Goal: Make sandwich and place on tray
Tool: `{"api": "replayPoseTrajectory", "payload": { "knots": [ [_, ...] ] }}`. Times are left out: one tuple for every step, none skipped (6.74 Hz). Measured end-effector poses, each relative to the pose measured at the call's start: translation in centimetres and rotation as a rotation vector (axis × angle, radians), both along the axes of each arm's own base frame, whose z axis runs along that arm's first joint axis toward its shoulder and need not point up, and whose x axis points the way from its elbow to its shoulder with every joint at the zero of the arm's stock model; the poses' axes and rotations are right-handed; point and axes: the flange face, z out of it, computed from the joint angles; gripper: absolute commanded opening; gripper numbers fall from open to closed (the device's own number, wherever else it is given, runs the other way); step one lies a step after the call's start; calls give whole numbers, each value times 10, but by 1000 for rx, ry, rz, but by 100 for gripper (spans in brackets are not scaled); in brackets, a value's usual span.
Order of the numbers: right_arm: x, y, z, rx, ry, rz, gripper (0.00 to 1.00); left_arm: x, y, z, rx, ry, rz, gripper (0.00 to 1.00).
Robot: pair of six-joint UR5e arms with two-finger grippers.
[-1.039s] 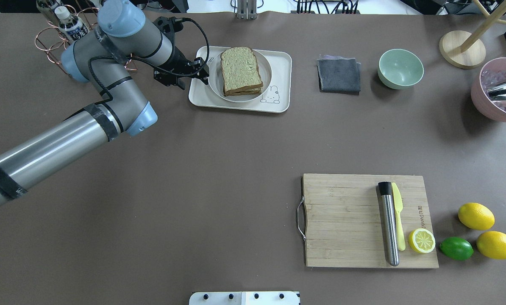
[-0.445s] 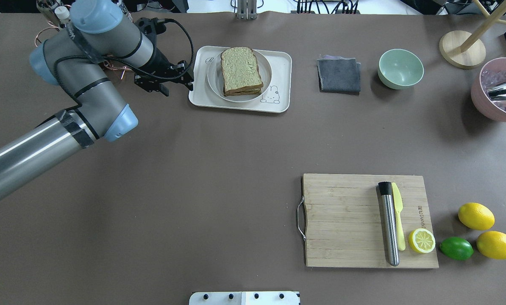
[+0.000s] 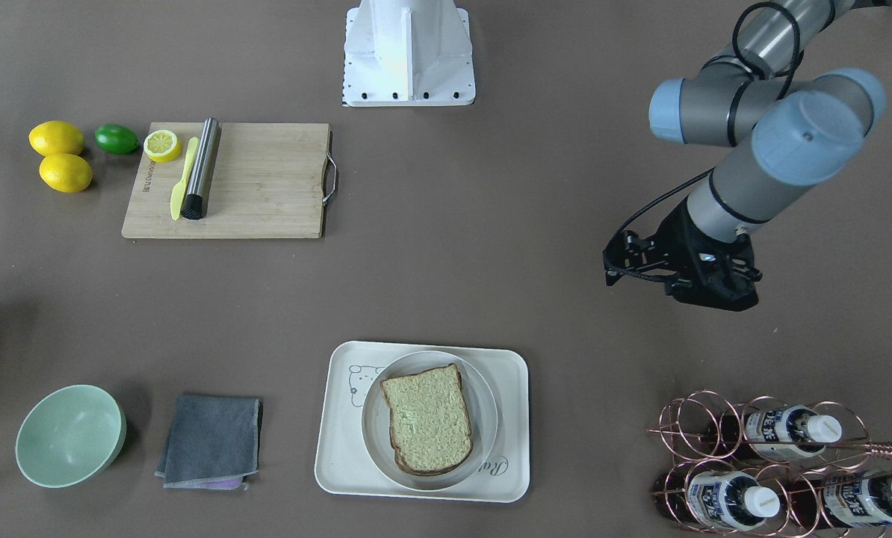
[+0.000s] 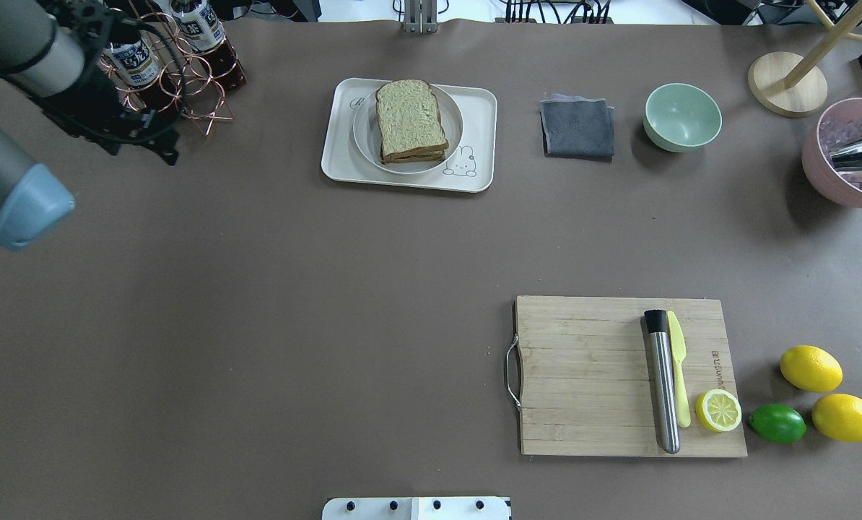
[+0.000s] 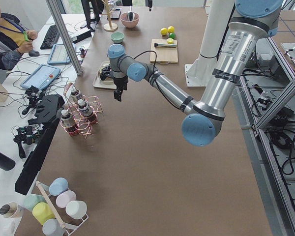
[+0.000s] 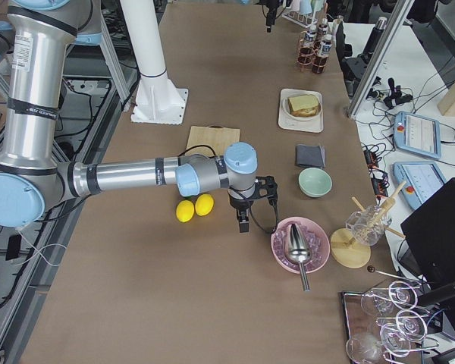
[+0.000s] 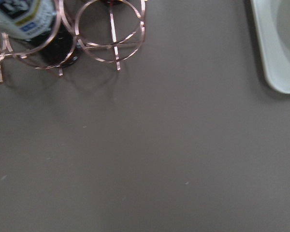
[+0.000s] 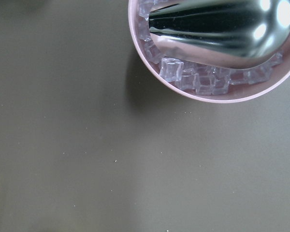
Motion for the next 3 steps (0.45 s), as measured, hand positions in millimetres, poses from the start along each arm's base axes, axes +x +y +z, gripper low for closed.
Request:
{"api": "replayPoseTrajectory", "payload": {
  "knots": [
    [13, -5, 0, 8, 20, -21, 100, -60, 11, 38, 39, -39, 20, 96],
    [20, -6, 3, 10, 44, -33, 100, -114, 22, 77, 68, -72, 40, 96],
    [24, -6, 7, 11, 60, -39, 100, -157, 32, 113, 87, -97, 62, 96]
  ]
}}
